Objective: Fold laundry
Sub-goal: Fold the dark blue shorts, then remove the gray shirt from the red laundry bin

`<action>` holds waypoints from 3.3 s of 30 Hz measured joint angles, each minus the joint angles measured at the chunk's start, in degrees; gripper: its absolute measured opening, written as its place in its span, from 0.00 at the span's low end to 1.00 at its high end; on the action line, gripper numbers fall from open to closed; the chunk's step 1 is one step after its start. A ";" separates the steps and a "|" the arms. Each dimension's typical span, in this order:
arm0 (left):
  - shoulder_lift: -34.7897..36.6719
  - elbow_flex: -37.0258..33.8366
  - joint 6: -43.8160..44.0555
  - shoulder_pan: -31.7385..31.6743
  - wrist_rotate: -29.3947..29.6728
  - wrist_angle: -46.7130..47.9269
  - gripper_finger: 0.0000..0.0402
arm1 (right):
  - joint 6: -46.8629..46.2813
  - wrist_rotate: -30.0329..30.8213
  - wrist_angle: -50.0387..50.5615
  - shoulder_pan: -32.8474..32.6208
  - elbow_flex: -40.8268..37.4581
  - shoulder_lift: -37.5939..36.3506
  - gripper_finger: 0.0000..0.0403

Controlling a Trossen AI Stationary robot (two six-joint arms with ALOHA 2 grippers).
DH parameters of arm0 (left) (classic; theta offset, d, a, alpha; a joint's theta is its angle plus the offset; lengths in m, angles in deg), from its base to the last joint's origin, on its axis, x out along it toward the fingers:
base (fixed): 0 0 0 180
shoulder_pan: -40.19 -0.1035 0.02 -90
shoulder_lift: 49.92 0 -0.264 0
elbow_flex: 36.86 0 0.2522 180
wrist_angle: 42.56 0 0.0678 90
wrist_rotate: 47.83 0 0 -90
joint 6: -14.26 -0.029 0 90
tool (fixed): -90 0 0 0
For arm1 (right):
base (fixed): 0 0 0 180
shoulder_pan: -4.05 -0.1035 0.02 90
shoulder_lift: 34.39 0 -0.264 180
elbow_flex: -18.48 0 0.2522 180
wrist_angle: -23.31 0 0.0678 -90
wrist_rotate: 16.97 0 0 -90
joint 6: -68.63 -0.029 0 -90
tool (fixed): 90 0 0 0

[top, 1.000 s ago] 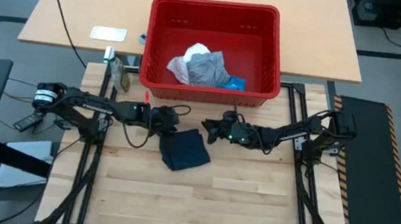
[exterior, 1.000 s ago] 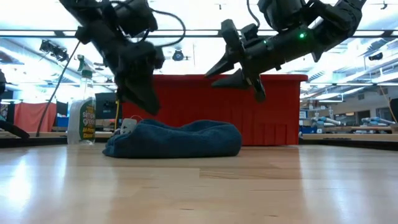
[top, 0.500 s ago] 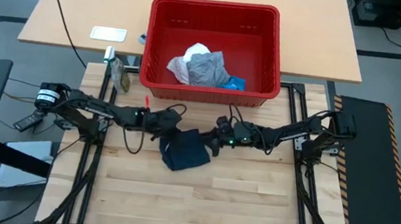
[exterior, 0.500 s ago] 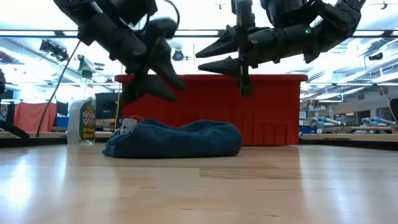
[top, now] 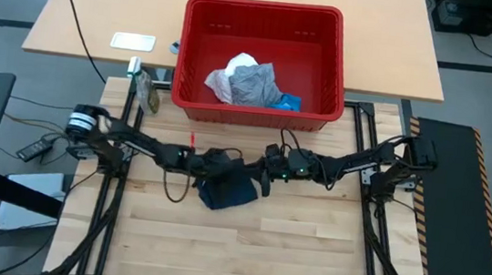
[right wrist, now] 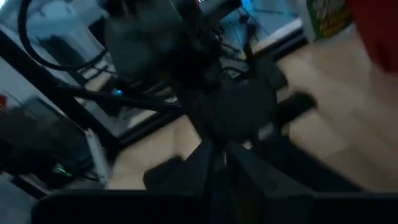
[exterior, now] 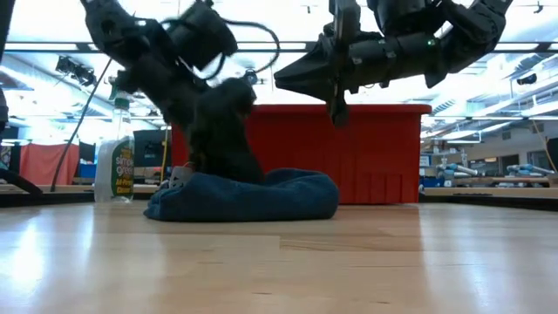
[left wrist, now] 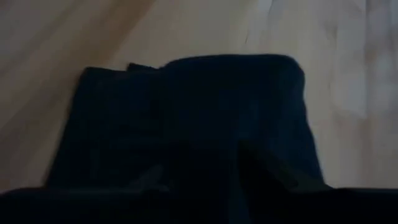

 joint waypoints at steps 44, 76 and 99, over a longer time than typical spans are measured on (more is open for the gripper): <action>42.62 -29.23 45.54 16.10 -11.34 21.06 0.33 | 3.12 -16.18 2.66 8.48 0.00 -1.87 0.23; 38.98 -8.32 8.67 -5.10 12.87 -7.50 0.30 | 3.96 -13.47 12.64 12.34 0.00 -14.04 0.33; 35.52 -3.09 -3.81 -31.13 5.67 -7.66 0.58 | 15.16 3.30 29.42 24.83 13.63 -12.96 0.33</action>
